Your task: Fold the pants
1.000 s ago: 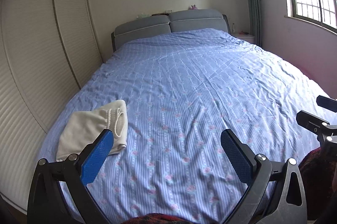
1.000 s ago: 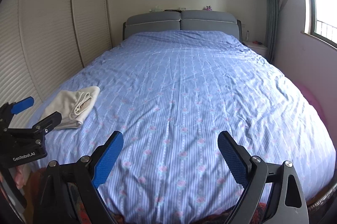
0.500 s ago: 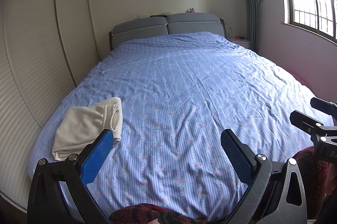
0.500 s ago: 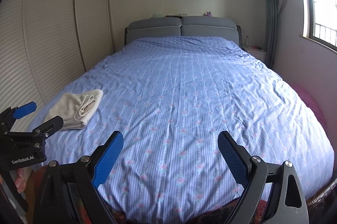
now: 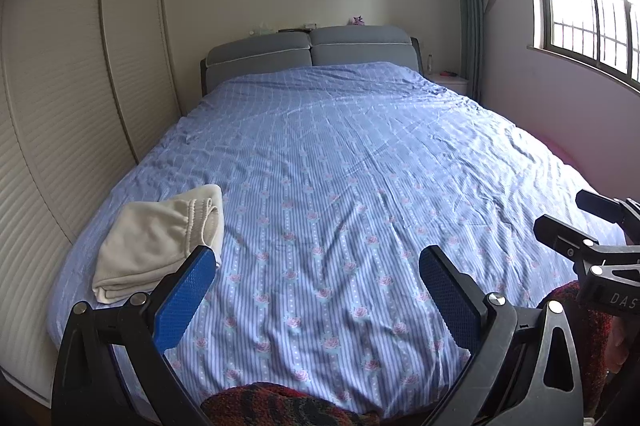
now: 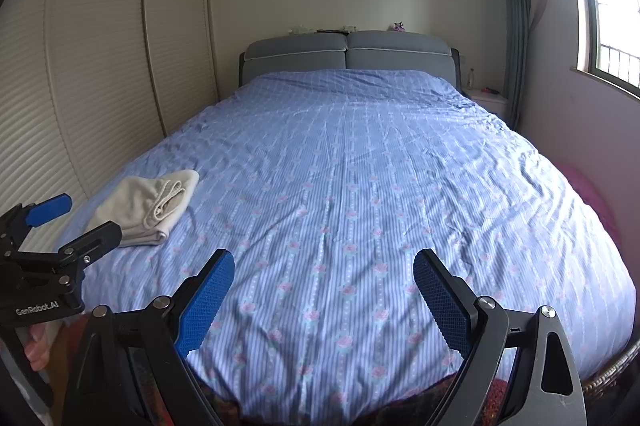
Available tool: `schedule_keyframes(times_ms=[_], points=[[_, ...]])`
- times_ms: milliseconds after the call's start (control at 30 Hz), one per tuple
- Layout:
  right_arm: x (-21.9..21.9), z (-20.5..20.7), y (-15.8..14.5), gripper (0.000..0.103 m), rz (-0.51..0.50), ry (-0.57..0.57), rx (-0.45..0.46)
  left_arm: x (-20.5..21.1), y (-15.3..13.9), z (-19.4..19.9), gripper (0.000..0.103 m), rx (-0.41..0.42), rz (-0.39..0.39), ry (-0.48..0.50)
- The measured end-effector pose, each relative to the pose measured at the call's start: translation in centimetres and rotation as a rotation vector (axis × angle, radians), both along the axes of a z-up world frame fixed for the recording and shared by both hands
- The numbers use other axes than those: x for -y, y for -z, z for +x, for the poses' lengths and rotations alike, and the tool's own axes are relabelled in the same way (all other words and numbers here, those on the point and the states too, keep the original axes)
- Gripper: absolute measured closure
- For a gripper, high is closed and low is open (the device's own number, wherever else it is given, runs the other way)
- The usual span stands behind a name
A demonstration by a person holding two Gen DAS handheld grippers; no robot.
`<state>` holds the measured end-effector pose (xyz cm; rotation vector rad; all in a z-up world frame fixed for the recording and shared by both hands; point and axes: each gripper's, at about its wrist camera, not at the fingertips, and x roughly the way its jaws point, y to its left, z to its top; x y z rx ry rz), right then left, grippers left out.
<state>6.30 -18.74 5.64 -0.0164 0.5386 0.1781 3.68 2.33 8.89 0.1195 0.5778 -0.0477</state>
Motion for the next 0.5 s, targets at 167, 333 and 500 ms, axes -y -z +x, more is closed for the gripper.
schedule_keyframes(times_ms=[167,333,500], points=[[0.05,0.05,-0.01,0.011,0.003,-0.005,-0.002,0.0,-0.18,0.07,0.0,0.001,-0.003,-0.003],[0.01,0.07,0.0,0.011,0.004,-0.005,-0.003,0.01,-0.17,0.01,0.0,0.002,-0.002,-0.002],[-0.11,0.1,0.01,0.011,0.004,-0.004,-0.003,0.06,-0.49,0.12,0.0,0.009,0.003,-0.001]])
